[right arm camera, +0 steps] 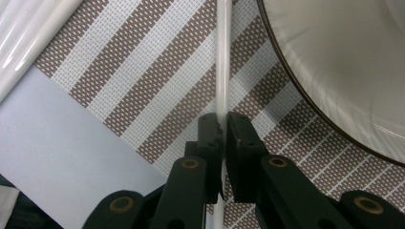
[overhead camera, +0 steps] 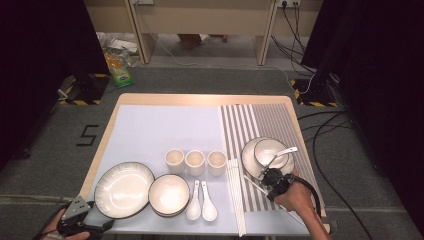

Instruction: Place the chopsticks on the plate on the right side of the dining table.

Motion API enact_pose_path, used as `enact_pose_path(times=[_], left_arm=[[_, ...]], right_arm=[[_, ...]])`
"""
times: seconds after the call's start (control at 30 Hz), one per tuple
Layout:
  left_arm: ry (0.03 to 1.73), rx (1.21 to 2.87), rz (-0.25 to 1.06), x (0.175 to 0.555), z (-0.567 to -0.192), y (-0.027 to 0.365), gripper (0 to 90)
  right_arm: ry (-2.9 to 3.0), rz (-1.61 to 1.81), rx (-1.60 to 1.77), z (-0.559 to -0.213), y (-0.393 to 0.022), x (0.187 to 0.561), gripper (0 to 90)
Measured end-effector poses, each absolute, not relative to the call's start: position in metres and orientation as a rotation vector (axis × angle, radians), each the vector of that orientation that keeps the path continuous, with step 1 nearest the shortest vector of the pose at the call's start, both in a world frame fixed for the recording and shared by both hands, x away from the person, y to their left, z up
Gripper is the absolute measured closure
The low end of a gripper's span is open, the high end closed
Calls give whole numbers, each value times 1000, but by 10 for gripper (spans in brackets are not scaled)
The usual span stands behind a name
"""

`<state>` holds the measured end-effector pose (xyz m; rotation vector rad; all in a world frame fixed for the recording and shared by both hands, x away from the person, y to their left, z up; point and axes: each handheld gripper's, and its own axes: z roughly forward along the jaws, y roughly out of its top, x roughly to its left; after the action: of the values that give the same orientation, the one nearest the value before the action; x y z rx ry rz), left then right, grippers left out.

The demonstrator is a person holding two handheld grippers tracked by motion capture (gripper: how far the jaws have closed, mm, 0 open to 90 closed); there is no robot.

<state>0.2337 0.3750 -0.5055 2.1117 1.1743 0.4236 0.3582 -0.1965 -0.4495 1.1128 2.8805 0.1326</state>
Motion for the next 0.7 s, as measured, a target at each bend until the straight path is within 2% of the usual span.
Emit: enact_pose_path(times=[0.37,0.7], left_arm=[[1173,2113,424,234,-506,375,0],[1172,2113,424,234,-505,375,0]], right_arm=[[2882,50,1073,-450,-189,359,847],[2868,208,1061,-438,-195,355,848]])
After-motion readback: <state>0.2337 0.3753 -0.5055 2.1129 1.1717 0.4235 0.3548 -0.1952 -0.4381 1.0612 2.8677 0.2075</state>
